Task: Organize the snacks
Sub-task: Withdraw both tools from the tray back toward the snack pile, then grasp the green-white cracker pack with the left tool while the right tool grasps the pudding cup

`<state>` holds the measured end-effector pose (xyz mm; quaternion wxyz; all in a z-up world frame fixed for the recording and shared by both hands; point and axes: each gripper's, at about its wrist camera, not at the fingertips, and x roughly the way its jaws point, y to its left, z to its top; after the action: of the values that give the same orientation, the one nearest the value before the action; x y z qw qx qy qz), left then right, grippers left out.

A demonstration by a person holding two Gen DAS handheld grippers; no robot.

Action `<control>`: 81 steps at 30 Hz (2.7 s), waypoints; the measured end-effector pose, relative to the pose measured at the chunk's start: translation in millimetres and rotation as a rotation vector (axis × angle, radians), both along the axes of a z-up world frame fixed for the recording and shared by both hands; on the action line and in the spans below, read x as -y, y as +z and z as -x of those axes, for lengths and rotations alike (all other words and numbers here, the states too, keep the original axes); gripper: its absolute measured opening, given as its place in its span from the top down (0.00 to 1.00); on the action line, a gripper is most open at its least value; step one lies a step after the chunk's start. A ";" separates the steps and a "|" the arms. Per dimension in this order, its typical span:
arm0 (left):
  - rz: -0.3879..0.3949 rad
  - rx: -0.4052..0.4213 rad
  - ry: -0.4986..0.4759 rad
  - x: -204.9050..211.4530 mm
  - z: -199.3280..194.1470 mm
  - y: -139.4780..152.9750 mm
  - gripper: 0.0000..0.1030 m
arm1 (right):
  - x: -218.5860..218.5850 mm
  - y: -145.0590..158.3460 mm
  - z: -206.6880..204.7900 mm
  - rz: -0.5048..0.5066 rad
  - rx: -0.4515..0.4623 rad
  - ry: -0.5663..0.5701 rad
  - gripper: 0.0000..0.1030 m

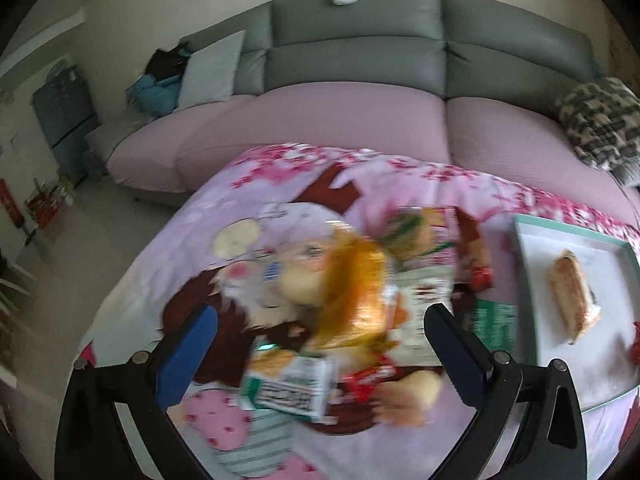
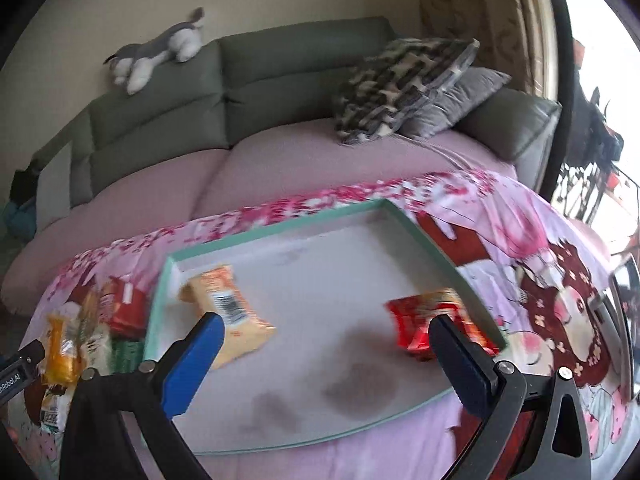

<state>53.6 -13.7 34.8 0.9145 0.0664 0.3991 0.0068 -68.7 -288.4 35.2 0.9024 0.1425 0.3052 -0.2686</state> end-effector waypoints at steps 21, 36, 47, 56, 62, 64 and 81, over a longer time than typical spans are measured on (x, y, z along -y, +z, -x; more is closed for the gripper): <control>0.119 -0.082 0.153 -97.8 0.6 -23.6 0.00 | -132.1 -7.5 -53.0 -0.038 -0.028 0.369 0.00; 0.102 -0.207 0.066 -73.1 -0.6 -61.6 0.00 | -181.7 -59.9 -71.0 -0.137 -0.215 0.615 0.11; 0.172 -0.224 0.011 -68.0 -6.1 -65.8 0.00 | -188.8 -74.0 -76.1 -0.135 -0.250 0.653 0.21; 0.129 -0.270 0.020 -59.9 -10.7 -78.7 0.00 | -193.9 -75.6 -79.0 -0.105 -0.250 0.666 0.27; 0.123 -0.262 0.101 -79.3 -14.2 -78.2 0.00 | -194.9 -79.5 -80.8 -0.133 -0.252 0.685 0.33; 0.133 -0.269 0.113 -85.8 -15.2 -79.8 0.00 | -195.3 -80.2 -81.5 -0.135 -0.247 0.689 0.33; 0.074 -0.284 0.136 -82.1 -16.6 -92.2 0.00 | -194.8 -87.6 -90.7 -0.149 -0.220 0.667 0.41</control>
<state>70.2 68.4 -57.3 0.8480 0.0058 0.5281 0.0446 22.1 -93.6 -52.4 0.8893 0.0706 0.4491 0.0500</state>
